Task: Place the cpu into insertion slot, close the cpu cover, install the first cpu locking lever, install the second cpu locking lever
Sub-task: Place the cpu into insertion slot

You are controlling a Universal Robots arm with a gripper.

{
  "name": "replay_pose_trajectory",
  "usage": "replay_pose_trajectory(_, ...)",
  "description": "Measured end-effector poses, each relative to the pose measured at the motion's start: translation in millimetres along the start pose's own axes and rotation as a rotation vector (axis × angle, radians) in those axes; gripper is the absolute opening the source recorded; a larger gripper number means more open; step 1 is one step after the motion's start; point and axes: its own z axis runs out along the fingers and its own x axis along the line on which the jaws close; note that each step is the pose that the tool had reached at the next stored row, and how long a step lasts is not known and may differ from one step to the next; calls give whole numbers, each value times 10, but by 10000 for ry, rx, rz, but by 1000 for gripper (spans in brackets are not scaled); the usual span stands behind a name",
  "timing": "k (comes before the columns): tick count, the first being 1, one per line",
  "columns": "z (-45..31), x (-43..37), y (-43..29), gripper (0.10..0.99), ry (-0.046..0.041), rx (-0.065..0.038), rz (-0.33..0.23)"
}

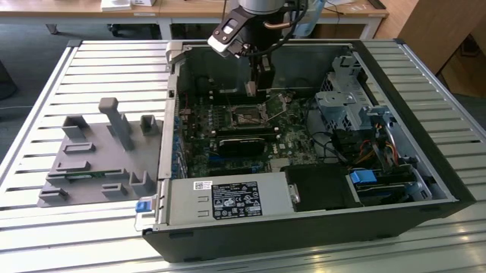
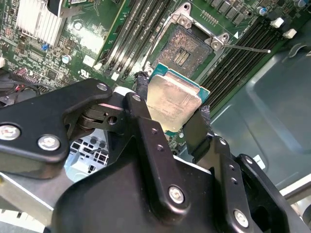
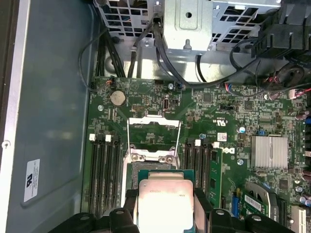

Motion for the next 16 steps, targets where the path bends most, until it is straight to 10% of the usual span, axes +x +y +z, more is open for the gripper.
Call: replay_pose_trajectory(16, 118, 3, -9, 541, 1, 0, 0)
